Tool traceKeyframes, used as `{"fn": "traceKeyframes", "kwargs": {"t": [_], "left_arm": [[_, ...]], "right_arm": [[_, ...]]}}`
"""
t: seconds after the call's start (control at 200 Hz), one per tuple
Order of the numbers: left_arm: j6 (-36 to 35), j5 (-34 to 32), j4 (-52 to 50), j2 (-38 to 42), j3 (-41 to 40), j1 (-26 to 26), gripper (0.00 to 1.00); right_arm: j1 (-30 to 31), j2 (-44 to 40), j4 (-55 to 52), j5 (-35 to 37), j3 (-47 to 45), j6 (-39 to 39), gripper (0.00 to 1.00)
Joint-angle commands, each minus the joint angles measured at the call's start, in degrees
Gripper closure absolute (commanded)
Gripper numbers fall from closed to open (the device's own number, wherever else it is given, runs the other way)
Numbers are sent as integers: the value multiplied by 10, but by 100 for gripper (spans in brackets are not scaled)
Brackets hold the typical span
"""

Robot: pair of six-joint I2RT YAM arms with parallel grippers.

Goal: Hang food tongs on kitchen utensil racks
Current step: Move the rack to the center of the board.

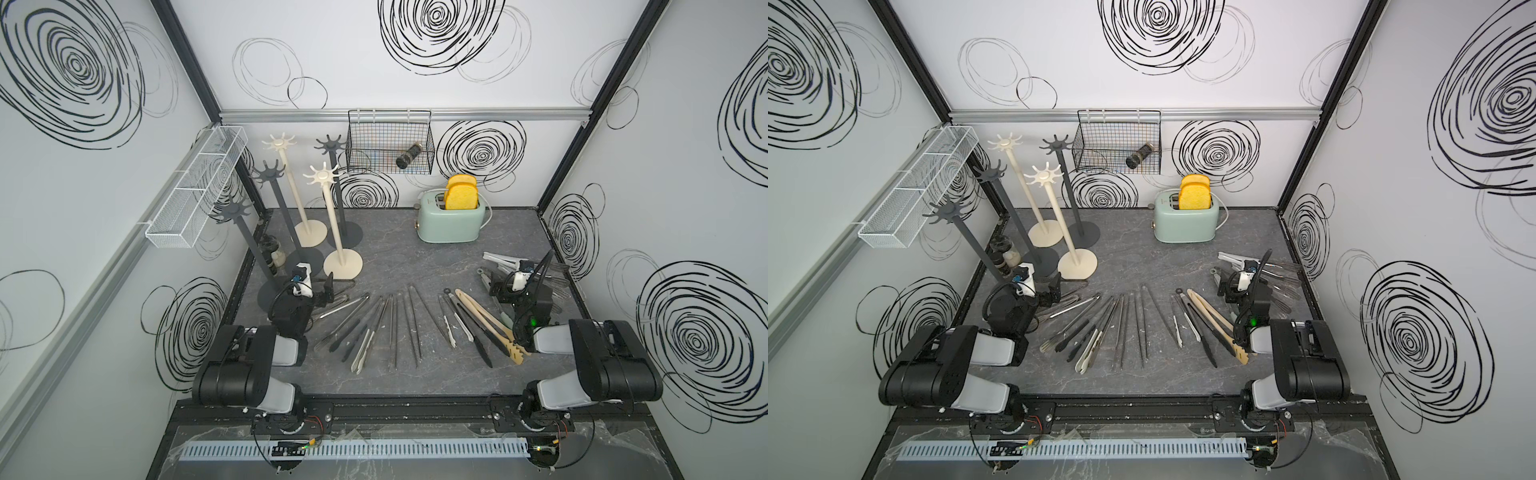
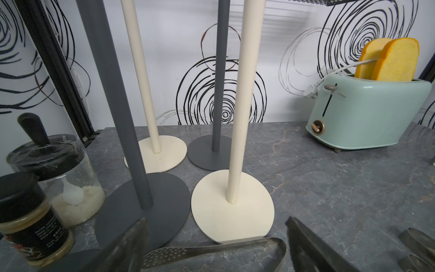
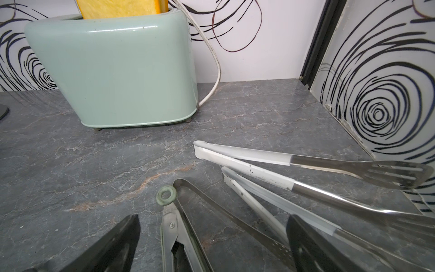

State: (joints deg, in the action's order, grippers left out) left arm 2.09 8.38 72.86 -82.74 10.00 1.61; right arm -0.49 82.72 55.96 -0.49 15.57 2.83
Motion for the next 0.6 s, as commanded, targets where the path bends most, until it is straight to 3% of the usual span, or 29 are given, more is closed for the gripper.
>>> {"fn": "traceKeyframes", "kwargs": {"t": [0.0,0.12,0.28,0.595], "left_arm": [[7,-36,-63,63,34,-1,4],[3,-83,-95,125,34,-21,3],[57,-102,-73,167,24,-34,3],[54,-45,-138,122,133,-114,5]], "right_arm": [[-1,-55,-93,23,52,16,0],[5,-87,-163,45,85,43,0],[22,-116,-274,39,134,66,1],[38,-197,-337,8,144,60,2]]}}
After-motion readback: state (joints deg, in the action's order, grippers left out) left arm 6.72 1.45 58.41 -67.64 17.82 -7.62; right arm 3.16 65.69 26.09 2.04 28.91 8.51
